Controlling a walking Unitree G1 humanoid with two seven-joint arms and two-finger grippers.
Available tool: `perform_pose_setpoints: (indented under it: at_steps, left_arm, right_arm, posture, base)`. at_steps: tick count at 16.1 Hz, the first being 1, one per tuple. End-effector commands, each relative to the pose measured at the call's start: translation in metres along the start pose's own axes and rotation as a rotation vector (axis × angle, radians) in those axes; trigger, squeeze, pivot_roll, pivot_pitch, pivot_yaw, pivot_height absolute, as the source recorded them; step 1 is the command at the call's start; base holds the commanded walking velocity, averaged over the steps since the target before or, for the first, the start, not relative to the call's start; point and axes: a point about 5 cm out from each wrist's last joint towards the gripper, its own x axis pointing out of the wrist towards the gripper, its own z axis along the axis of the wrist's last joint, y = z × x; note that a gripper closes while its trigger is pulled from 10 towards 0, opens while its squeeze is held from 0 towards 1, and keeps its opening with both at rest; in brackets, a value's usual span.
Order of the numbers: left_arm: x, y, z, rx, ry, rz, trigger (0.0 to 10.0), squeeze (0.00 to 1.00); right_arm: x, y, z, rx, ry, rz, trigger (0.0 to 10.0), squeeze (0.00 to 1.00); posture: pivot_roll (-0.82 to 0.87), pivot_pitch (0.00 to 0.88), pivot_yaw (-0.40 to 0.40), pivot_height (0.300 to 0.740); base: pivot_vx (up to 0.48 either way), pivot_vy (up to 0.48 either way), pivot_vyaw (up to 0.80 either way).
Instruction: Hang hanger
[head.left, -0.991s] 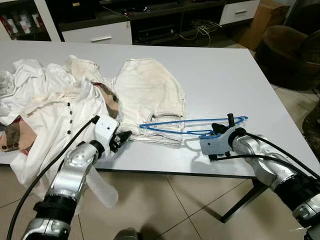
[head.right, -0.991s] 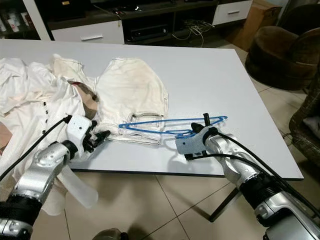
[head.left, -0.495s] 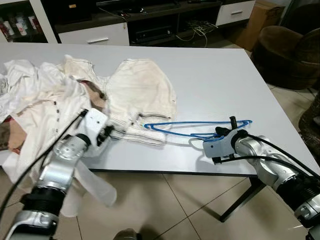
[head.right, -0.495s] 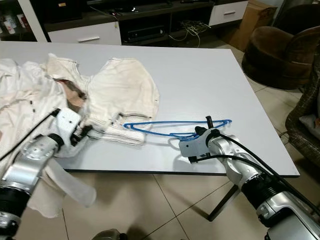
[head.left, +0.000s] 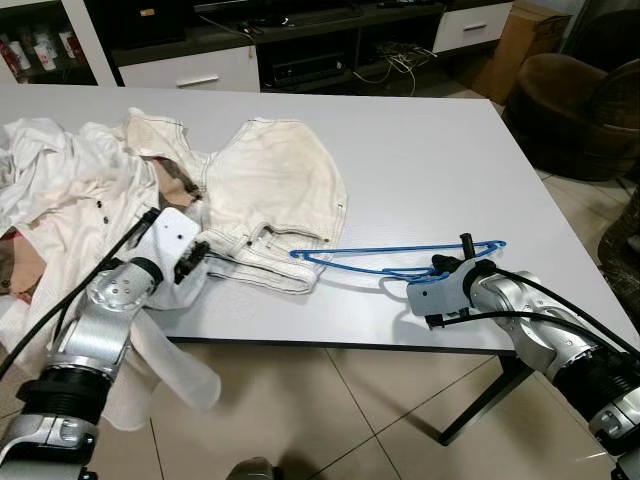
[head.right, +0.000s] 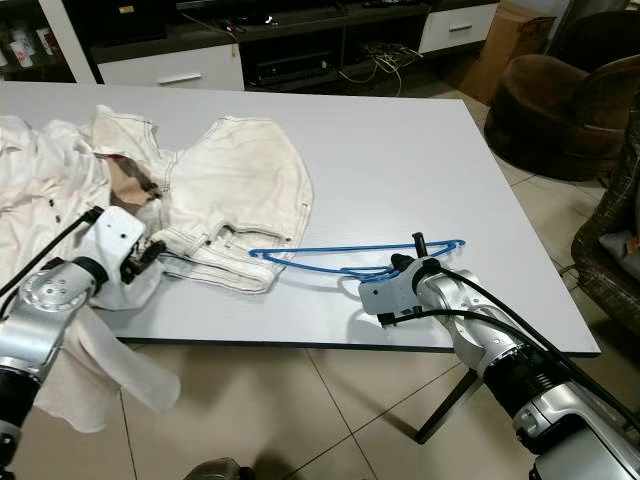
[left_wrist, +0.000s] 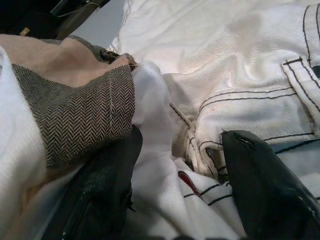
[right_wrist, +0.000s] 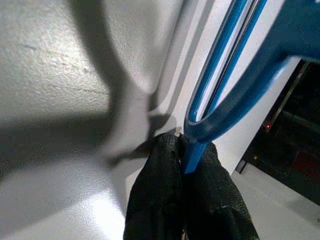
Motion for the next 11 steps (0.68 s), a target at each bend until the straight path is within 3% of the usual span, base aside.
perform_pose_setpoints:
  at_steps: [1,3,6,8,11]
  left_arm:
    - [-0.005,0.013,-0.011,0.022,0.049,0.055,10.0,0.00]
    - [-0.007,0.016,-0.014,0.034,0.058,0.064,10.0,0.00]
    - [-0.006,0.010,-0.011,0.025,0.043,0.049,10.0,0.00]
    - [-0.003,-0.006,-0.009,0.017,0.024,-0.005,10.0,0.00]
    - [-0.001,-0.016,-0.006,0.015,0.002,-0.040,10.0,0.00]
  right_arm:
    - [0.003,0.013,-0.003,-0.027,0.020,0.078,10.0,0.00]
    - [0.003,0.012,-0.003,-0.019,0.025,0.074,10.0,0.00]
    - [0.004,-0.002,-0.002,0.074,0.040,-0.017,10.0,0.00]
    - [0.006,-0.007,0.002,0.096,0.054,-0.063,10.0,0.00]
    - [0.009,-0.010,0.001,0.138,0.084,-0.103,10.0,0.00]
  posture:
    - [0.15,0.002,0.001,0.740]
    - [0.15,0.002,0.000,0.740]
    - [0.15,0.002,-0.002,0.740]
    - [0.15,0.000,0.000,0.740]
    - [0.14,0.000,0.004,0.740]
  base:
    - [0.000,0.000,0.00]
    - [0.000,0.000,0.00]
    - [0.000,0.000,0.00]
    - [0.000,0.000,0.00]
    - [0.000,0.000,0.00]
